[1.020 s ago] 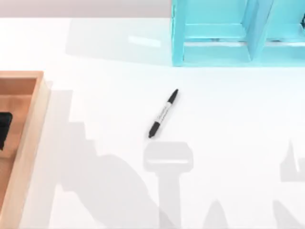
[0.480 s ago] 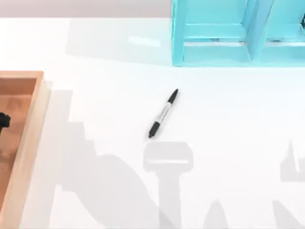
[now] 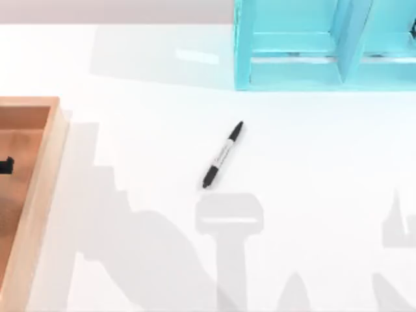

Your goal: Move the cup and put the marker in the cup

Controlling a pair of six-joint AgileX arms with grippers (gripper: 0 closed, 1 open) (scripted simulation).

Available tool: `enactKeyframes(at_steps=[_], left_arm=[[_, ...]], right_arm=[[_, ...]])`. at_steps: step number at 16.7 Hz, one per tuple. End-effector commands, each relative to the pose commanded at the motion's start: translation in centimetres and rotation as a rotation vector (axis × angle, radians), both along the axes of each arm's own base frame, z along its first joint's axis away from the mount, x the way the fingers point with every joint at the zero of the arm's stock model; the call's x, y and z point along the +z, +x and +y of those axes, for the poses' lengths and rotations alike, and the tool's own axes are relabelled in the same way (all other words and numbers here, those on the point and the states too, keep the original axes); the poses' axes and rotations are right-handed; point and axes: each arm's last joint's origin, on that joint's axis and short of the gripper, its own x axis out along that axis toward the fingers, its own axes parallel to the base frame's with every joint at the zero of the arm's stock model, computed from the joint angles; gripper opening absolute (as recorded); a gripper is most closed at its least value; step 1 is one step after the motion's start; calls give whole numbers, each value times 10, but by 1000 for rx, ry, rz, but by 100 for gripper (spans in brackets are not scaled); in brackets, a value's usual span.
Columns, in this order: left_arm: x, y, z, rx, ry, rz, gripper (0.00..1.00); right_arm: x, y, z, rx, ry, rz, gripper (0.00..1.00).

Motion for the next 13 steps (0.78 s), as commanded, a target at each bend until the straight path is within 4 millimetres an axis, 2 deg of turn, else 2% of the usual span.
enactKeyframes(at_steps=[9,11,13], left_arm=[[1,0,0,1,0,-3,0],[8,6,2,32,7,-23,0],[24,16,1,80,17,-59,0]], right_arm=[[0,0,0,0,0,0,100],[0,0,0,0,0,0,100],[0,0,0,0,0,0,100]])
